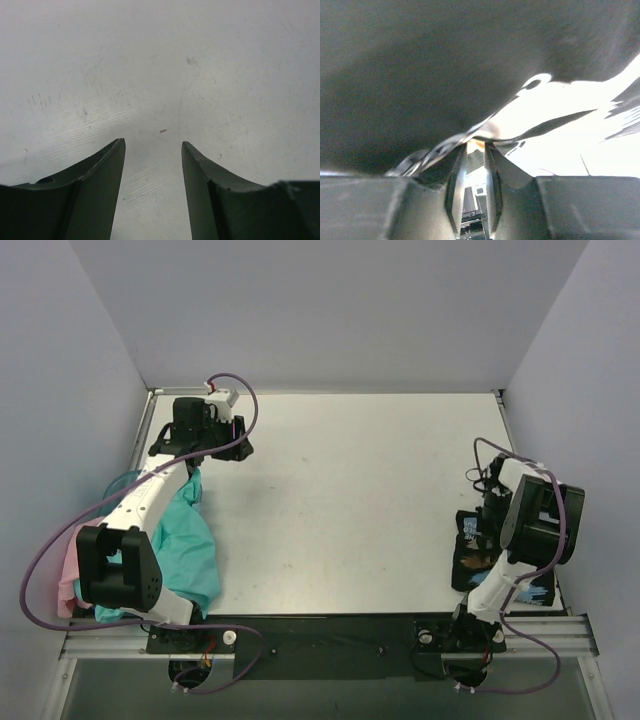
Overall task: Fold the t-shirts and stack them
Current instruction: Put the neatly folded tshirt into the corner of the board with the right arm
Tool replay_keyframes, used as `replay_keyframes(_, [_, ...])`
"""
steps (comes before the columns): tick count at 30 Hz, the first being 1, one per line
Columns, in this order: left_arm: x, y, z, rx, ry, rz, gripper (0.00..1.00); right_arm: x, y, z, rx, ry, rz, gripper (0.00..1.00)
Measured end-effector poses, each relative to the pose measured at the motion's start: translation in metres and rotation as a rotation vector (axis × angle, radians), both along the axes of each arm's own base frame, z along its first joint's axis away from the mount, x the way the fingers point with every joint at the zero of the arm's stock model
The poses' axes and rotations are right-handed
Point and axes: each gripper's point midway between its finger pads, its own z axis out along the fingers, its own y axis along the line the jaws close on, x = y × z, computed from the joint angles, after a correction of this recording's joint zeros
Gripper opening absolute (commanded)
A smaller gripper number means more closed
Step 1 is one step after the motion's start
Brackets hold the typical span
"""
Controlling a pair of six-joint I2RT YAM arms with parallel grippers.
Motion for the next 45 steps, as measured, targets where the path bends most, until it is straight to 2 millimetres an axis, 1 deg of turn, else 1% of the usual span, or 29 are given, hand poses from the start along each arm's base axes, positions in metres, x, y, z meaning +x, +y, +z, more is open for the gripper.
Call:
replay_keyframes(2, [-0.001,-0.001,-0.001,-0.002,0.002,-0.003,0.59,0.018,0.004,0.005,-0.011,-0.061,0.043,0.26])
replay_keyframes(3, [-0.001,-0.001,-0.001,-0.003,0.003,-0.004,0.59,0.028,0.005,0.009,-0.021,-0.100,0.062,0.34])
replay_keyframes(5, [-0.001,-0.001,-0.001,-0.004,0.003,-0.005,0.59,0.047,0.004,0.022,-0.047,-0.182,0.076,0.40])
replay_keyframes(8, [-0.001,-0.001,-0.001,-0.004,0.003,-0.005,0.59,0.066,-0.001,0.044,-0.087,-0.284,0.080,0.41])
replay_keyframes(10, [-0.001,-0.001,-0.001,-0.002,0.003,-0.007,0.59,0.078,-0.002,0.057,-0.107,-0.342,0.091,0.38])
replay_keyframes(11, [-0.001,-0.001,-0.001,-0.001,0.002,-0.008,0.59,0.083,-0.001,0.062,-0.113,-0.363,0.101,0.33])
replay_keyframes(12, [-0.001,-0.001,-0.001,0.001,0.001,-0.008,0.59,0.088,0.002,0.065,-0.113,-0.382,0.119,0.32])
replay_keyframes(15, [-0.001,0.000,-0.003,0.007,0.003,-0.011,0.59,0.108,0.019,0.067,-0.081,-0.424,0.192,0.31])
replay_keyframes(17, [-0.001,0.002,-0.005,0.010,0.007,-0.010,0.59,0.124,0.031,0.064,-0.055,-0.442,0.240,0.31])
replay_keyframes(19, [-0.001,0.003,-0.007,0.011,0.011,-0.008,0.59,0.139,0.040,0.057,-0.034,-0.448,0.274,0.30])
replay_keyframes(20, [-0.001,0.004,-0.008,0.013,0.012,-0.008,0.59,0.147,0.043,0.050,-0.025,-0.445,0.285,0.29])
replay_keyframes(21, [-0.001,0.004,-0.009,0.014,0.013,-0.009,0.59,0.150,0.043,0.043,-0.020,-0.436,0.289,0.28])
replay_keyframes(23, [-0.001,0.004,-0.010,0.016,0.016,-0.008,0.59,0.153,0.043,0.025,-0.008,-0.398,0.292,0.24])
replay_keyframes(26, [-0.002,0.007,-0.014,0.019,0.023,-0.004,0.59,0.149,0.046,-0.003,0.027,-0.323,0.305,0.12])
replay_keyframes(27, [-0.003,0.008,-0.015,0.020,0.027,-0.002,0.59,0.148,0.048,-0.010,0.040,-0.307,0.312,0.11])
replay_keyframes(29, [-0.003,0.010,-0.017,0.023,0.032,0.002,0.59,0.144,0.053,-0.011,0.050,-0.286,0.337,0.09])
replay_keyframes(32, [-0.003,0.012,-0.018,0.025,0.031,0.006,0.59,0.138,0.067,-0.012,0.074,-0.277,0.395,0.06])
replay_keyframes(36, [-0.003,0.012,-0.018,0.027,0.031,0.005,0.59,0.126,0.085,-0.012,0.124,-0.249,0.435,0.06])
replay_keyframes(37, [-0.003,0.012,-0.018,0.027,0.032,0.005,0.59,0.123,0.088,-0.013,0.136,-0.242,0.439,0.07])
replay_keyframes(42, [-0.006,0.013,-0.024,0.033,0.044,0.001,0.59,0.116,0.088,-0.012,0.155,-0.223,0.413,0.20])
replay_keyframes(45, [-0.006,0.013,-0.025,0.035,0.042,-0.001,0.59,0.115,0.084,-0.012,0.163,-0.226,0.368,0.36])
